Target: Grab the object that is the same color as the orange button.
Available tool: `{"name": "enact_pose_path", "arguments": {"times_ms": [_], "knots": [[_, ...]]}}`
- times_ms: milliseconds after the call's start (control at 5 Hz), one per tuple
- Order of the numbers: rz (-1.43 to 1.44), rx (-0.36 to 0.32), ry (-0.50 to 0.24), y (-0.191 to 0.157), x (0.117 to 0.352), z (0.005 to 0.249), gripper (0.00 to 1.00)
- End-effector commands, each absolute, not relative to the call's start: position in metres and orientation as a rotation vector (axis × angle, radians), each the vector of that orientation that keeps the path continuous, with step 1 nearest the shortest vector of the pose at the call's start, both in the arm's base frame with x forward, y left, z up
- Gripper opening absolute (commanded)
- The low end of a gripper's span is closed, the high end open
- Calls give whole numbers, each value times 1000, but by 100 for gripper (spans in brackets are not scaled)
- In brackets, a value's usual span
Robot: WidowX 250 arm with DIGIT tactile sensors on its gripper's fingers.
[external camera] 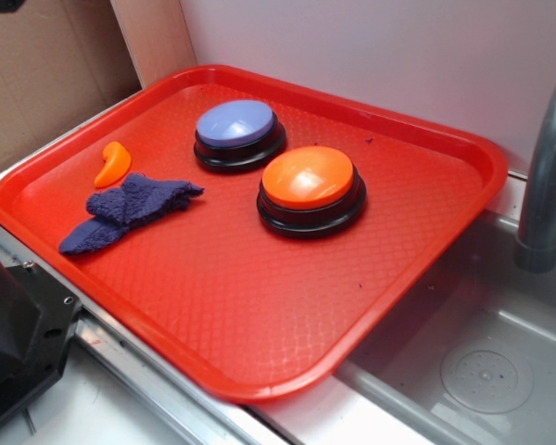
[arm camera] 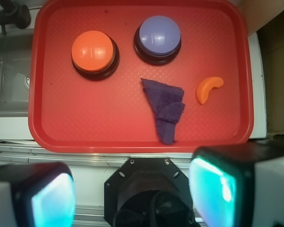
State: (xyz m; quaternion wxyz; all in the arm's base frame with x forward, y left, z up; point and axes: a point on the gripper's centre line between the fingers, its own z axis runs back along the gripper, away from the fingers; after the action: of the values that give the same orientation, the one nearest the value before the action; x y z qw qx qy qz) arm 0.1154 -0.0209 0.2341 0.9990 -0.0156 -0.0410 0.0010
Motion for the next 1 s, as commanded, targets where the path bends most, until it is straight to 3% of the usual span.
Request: {"name": "enact_pose_path", "arguments": {"times_ms": [0, 400, 800], "knots": [[2, -31, -82, -21, 115, 234, 100], [119, -27, -135, 13, 138, 208, 100], [251, -36, -170, 55, 159, 165, 100]]}}
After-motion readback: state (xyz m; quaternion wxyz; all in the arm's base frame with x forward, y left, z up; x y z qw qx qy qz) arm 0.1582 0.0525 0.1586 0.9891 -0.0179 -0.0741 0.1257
